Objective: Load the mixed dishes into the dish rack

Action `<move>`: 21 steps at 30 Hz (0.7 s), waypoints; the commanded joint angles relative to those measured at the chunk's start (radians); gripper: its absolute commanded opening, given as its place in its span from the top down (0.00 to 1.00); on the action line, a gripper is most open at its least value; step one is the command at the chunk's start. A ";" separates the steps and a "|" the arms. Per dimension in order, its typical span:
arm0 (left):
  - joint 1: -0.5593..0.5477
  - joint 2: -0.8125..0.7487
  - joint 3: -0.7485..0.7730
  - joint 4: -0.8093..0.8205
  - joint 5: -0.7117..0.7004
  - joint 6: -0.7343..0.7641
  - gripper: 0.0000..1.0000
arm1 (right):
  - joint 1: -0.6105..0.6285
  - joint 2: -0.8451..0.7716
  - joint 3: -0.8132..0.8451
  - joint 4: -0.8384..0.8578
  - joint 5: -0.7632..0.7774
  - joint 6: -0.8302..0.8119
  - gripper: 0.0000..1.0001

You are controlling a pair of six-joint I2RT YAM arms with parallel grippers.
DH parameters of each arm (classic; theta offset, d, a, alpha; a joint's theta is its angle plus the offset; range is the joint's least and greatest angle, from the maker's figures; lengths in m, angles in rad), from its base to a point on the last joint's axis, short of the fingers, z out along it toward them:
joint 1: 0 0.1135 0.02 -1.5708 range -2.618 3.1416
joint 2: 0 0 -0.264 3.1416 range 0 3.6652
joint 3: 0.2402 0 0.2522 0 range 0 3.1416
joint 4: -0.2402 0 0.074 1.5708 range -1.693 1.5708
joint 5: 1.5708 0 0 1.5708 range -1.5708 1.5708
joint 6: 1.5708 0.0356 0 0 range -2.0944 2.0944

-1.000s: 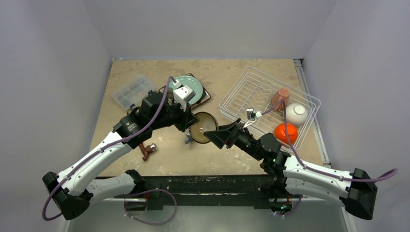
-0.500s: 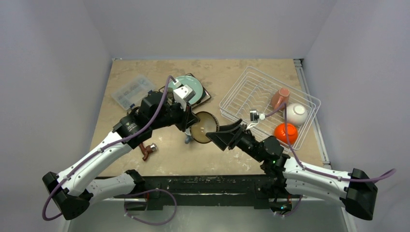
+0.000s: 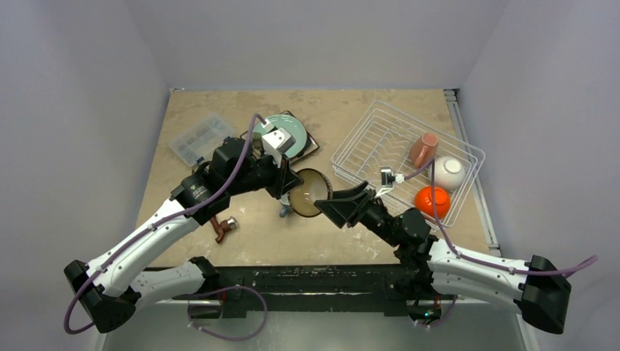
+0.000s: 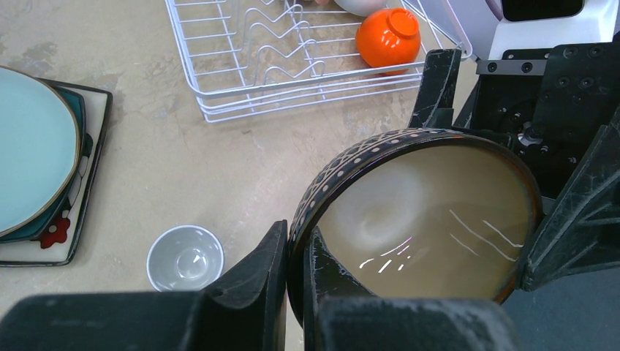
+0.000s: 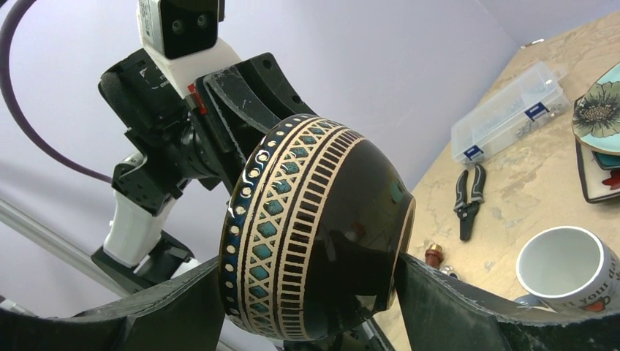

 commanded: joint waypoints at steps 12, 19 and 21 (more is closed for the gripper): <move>0.010 -0.027 0.000 0.093 -0.012 -0.010 1.00 | -0.003 -0.017 0.044 0.012 0.027 0.071 0.96; 0.010 -0.029 0.006 0.082 -0.022 -0.010 0.83 | -0.021 -0.004 0.028 0.023 0.025 0.118 1.00; 0.009 -0.031 0.006 0.083 -0.021 -0.010 0.73 | -0.030 -0.004 0.028 0.009 0.026 0.129 1.00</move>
